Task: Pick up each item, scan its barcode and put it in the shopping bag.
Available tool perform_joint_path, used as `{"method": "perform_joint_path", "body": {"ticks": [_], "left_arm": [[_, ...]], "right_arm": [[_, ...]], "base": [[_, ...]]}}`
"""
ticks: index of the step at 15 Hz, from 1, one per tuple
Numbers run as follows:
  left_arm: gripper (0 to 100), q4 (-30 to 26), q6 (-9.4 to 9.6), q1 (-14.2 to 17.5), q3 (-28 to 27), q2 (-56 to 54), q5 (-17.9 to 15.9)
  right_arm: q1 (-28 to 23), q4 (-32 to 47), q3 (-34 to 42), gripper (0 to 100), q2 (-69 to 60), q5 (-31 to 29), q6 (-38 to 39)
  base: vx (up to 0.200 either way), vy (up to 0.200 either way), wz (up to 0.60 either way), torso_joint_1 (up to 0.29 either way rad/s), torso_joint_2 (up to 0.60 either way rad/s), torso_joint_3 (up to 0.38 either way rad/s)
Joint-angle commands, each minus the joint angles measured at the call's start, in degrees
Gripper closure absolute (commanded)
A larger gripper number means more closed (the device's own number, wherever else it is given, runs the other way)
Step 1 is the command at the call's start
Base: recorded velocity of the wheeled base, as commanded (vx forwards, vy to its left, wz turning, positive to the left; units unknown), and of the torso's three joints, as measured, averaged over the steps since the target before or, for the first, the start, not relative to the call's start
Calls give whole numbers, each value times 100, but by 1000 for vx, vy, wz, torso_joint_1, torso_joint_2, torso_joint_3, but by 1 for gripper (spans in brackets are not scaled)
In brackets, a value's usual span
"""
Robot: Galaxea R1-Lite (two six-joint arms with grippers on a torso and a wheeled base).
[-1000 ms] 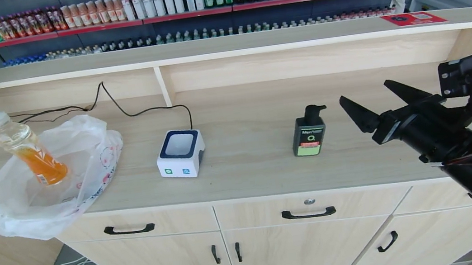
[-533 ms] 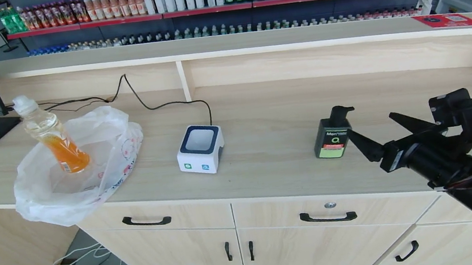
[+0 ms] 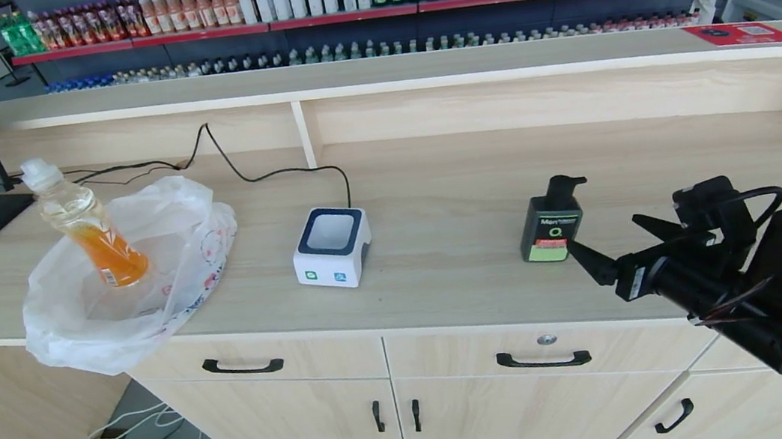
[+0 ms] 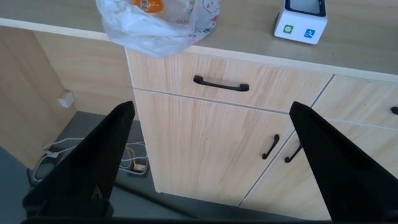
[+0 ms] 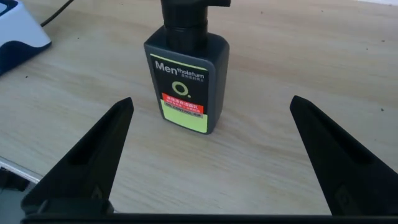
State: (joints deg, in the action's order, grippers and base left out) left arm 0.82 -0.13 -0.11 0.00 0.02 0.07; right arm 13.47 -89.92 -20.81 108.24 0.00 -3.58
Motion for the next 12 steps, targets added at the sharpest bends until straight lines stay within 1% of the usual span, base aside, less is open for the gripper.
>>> {"method": "perform_joint_path", "body": {"ticks": [1,5,12], "left_arm": [[0,6,-4,2,0,-2,1],[0,6,5,2,0,-2,1],[0,41,22,2,0,-2,1]], "right_arm": [[-152,-8,-134,0,197,0,-2],[-248,-8,-468,0,285,0,-2],[-345,-8,-705,0,461,0,-2]], "base": [[0,0,0,0,0,0],[0,0,0,0,0,0],[0,0,0,0,0,0]]}}
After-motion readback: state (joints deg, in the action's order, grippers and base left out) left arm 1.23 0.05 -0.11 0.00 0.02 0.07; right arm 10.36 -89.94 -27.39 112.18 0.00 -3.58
